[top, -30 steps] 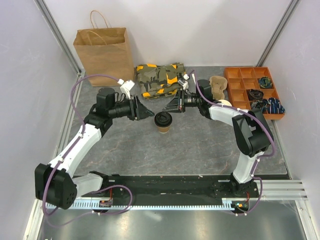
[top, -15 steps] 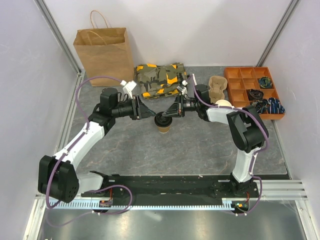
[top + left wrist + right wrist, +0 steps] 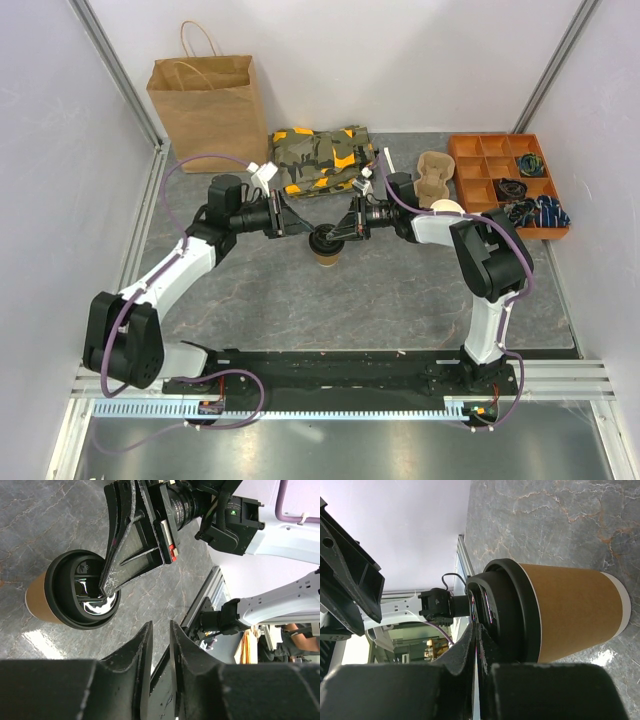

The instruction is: Pack the takeout coffee

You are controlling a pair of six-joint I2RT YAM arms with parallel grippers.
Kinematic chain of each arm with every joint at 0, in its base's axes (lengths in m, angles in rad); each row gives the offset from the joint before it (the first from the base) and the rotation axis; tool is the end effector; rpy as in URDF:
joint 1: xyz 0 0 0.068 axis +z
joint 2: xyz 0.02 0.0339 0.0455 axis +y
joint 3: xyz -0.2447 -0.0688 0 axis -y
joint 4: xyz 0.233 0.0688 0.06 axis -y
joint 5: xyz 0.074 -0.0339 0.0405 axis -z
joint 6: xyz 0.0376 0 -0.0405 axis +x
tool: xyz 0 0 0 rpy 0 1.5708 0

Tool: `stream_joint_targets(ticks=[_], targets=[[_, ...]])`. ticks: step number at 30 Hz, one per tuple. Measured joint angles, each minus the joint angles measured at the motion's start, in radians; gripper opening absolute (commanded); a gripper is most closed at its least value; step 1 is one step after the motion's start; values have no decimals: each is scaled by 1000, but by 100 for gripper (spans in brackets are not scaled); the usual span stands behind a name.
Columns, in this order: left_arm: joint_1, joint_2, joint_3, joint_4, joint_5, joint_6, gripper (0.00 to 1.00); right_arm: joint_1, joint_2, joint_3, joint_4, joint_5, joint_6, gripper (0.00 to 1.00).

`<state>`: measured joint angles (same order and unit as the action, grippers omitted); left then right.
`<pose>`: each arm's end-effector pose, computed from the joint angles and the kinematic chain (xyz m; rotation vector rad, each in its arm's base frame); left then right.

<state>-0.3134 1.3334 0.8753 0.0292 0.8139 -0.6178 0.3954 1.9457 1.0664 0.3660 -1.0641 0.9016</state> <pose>0.2663 -0.1150 0.2606 0.2510 2.1198 -1.3856 0.3424 0.1785 0.1547 -0.1835 2.3437 1.8274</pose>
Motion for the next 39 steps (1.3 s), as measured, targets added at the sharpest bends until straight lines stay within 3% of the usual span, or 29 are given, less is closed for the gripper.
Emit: stream_joint_targets(ticks=[14,29,39], targets=[[-2,70,-13,71,33,-32,2,0,9,37,-77,-6,-61,0],[-3,322,-10,141,62,-85,2,0,28,74,-140,-23,-94,0],[-2,319,-6,136,58,-96,3,0,45,121,-227,-34,-146,0]])
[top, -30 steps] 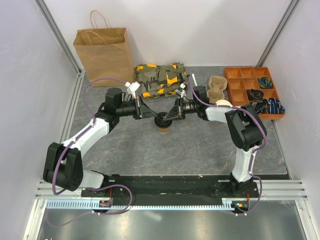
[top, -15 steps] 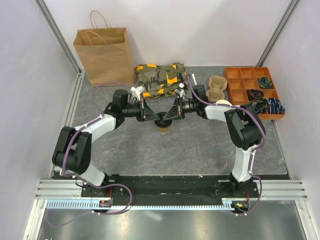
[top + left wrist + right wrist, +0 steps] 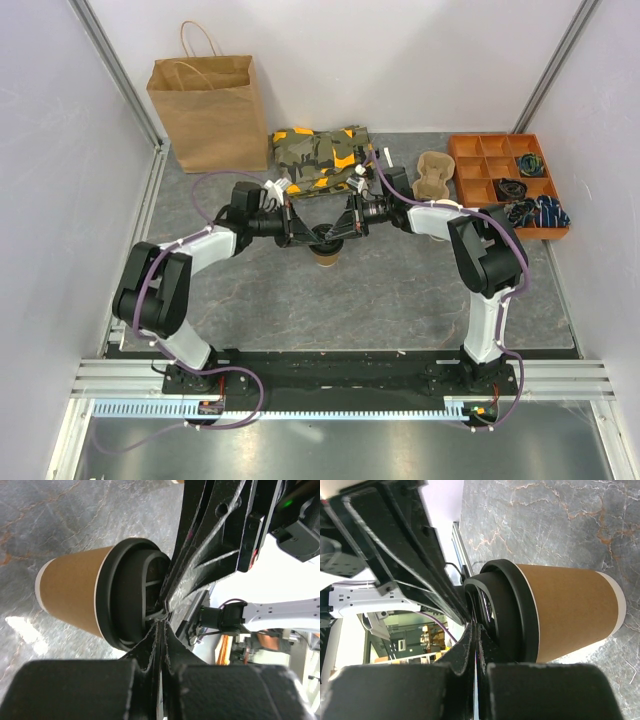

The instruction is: Pack the takeout coffee

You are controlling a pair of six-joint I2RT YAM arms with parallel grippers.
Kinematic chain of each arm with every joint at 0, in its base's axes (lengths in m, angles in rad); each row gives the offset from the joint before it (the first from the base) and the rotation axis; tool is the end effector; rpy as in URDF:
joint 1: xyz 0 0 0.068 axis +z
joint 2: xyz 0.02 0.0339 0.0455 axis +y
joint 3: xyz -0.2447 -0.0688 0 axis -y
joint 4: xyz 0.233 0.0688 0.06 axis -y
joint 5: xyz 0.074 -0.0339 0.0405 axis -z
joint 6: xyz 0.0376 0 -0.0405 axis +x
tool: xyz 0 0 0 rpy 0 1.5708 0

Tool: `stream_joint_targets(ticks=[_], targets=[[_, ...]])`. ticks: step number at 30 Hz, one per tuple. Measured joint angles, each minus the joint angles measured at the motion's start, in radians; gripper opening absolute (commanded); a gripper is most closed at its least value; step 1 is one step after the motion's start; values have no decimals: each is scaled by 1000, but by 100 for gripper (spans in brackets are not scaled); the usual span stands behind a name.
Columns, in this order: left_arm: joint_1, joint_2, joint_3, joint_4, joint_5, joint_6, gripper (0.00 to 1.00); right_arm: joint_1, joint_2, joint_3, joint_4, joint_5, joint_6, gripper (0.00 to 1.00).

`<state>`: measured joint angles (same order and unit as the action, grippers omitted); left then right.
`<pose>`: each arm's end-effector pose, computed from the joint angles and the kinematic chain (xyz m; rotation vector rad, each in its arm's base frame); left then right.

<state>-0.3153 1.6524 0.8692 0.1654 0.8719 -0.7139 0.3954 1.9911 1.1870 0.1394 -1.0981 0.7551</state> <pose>0.3024 -0.1289 0.1786 0.0860 2.3430 -1.5035 0.3529 0.1836 0.1545 -0.2653 2.4107 1.8088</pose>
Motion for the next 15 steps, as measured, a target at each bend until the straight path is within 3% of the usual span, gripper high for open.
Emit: stream_joint_targets(ticks=[4,7,11,15], targets=[[-3,-60,96,-221,-96,113,16,0,6,11,-27,10,-21,0],[-28,-101,269,-408,-239,247,19,0,7,18,-40,12,-28,0],[-129,-158,435,-568,-429,402,24,0,7,20,-48,15,-29,0],[-237,-172,457,-678,-563,492,27,0,7,21,-50,15,-29,0]])
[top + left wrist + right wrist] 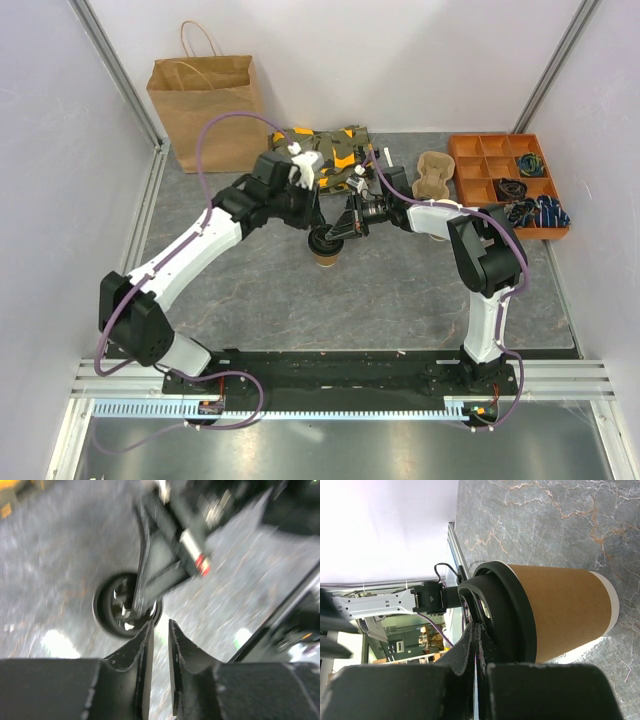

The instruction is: Pack the takeout coffee

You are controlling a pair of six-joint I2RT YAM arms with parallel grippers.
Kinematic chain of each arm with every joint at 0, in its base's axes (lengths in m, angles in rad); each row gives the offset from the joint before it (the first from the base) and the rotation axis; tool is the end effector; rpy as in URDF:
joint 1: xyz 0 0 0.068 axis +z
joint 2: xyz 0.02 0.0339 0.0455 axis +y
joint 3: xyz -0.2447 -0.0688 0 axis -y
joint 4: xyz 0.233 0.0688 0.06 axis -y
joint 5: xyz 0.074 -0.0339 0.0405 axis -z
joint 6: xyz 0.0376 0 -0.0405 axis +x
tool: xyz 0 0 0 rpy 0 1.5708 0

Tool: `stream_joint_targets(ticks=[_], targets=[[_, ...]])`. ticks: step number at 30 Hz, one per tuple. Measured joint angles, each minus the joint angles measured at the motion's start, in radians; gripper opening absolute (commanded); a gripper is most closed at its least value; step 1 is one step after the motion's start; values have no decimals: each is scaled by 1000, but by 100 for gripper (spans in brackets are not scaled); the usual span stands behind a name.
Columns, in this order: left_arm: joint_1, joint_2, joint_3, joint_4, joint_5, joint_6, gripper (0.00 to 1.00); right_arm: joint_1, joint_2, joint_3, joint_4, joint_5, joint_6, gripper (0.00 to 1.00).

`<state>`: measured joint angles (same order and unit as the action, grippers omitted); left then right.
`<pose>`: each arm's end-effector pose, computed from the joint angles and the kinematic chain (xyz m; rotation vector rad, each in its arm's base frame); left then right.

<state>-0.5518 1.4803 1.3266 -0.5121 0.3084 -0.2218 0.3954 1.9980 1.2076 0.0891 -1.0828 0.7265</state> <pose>0.2697 -0.1794 0.3130 0.5502 2.2443 -0.7542 0.3545 0.1839 0.1537 -0.2608 2.4333 1.7825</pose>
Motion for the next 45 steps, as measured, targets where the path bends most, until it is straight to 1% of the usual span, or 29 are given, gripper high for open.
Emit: stream_joint_targets(ticks=[3,8,15,19,23,27,31,32,35,40,42,45], targets=[[-45,27,2,-72,-87,40,29,0,0,0,0,1,-1,0],[-84,98,43,-148,-204,95,31,0,0,3,-10,3,-5,0],[-103,114,97,-179,-278,158,22,0,0,8,-24,6,-14,0],[-102,114,126,-190,-301,174,20,0,0,9,-26,7,-17,0],[-102,124,133,-190,-303,183,16,0,0,10,-27,7,-19,0],[-102,162,125,-181,-294,183,14,0,0,11,-31,8,-21,0],[-102,201,73,-149,-270,183,9,0,0,11,-31,8,-22,0],[-102,211,56,-138,-254,179,6,0,0,11,-31,10,-23,0],[-100,211,26,-100,-227,179,2,1,0,11,-34,13,-25,0],[-84,190,-8,-62,-188,174,2,1,0,14,-40,15,-28,0],[-82,187,-9,-61,-182,174,7,1,0,18,-47,15,-35,0],[-82,187,7,-85,-183,174,10,2,0,18,-51,16,-40,0]])
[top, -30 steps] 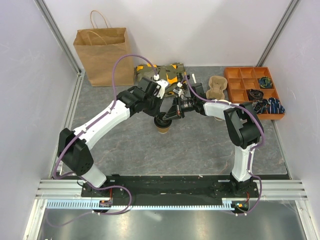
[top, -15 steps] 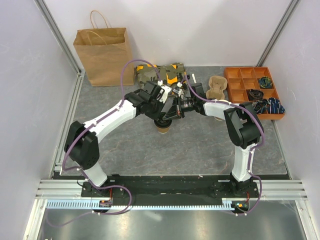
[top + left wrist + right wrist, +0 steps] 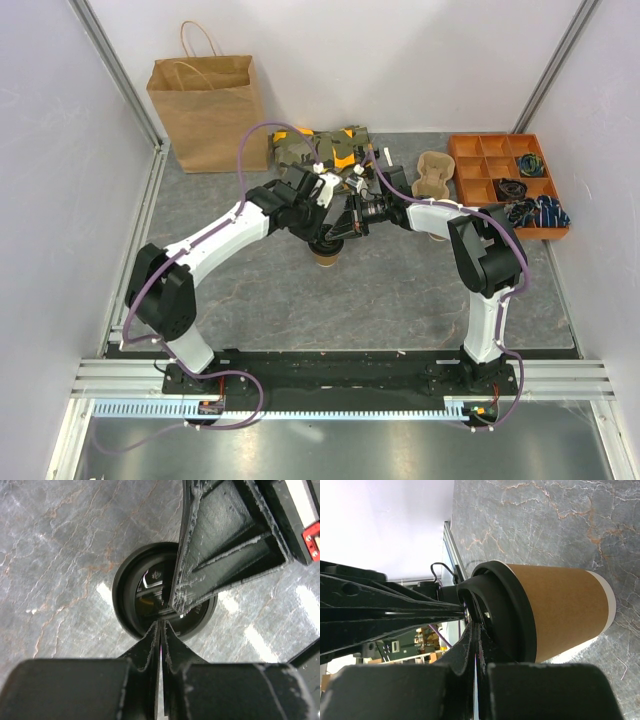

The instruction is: Pack the takeout coffee

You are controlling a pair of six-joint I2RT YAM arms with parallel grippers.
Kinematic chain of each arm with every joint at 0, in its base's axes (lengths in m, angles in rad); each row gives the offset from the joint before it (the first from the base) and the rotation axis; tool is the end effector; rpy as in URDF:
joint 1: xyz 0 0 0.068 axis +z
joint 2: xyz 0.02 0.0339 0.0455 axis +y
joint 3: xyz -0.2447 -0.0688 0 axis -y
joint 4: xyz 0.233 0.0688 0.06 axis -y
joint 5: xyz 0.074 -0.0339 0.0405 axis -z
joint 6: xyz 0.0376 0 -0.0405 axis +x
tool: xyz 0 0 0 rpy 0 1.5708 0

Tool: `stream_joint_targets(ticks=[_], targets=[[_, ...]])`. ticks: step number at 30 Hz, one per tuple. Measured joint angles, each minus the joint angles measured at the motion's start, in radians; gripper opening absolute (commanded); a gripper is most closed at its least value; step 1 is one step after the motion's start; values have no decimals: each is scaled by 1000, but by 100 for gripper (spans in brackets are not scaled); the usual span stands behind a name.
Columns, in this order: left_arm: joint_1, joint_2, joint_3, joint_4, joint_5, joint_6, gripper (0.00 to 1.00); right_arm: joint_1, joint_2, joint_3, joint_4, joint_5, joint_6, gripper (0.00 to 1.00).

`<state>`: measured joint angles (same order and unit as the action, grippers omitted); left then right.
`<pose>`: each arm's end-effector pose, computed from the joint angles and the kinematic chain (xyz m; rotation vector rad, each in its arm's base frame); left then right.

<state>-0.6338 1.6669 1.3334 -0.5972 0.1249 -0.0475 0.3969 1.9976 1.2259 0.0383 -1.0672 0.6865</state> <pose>0.2791 -0.2109 0.2482 0.7859 2.4213 -0.4318 0.3549 0.1845 0.1551 -0.2758 2.4460 1.7512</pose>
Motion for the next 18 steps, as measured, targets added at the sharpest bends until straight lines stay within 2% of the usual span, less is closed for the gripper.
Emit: stream_joint_targets(ticks=[7,15,18], targets=[[11,-6,133,-79,-19,1,10,0,0,2,-5,1,-3,0],[18,-7,131,-103,-19,0,9,0,0,4,-10,3,-3,0],[18,10,88,-77,-19,0,8,0,0,4,-10,3,-3,0]])
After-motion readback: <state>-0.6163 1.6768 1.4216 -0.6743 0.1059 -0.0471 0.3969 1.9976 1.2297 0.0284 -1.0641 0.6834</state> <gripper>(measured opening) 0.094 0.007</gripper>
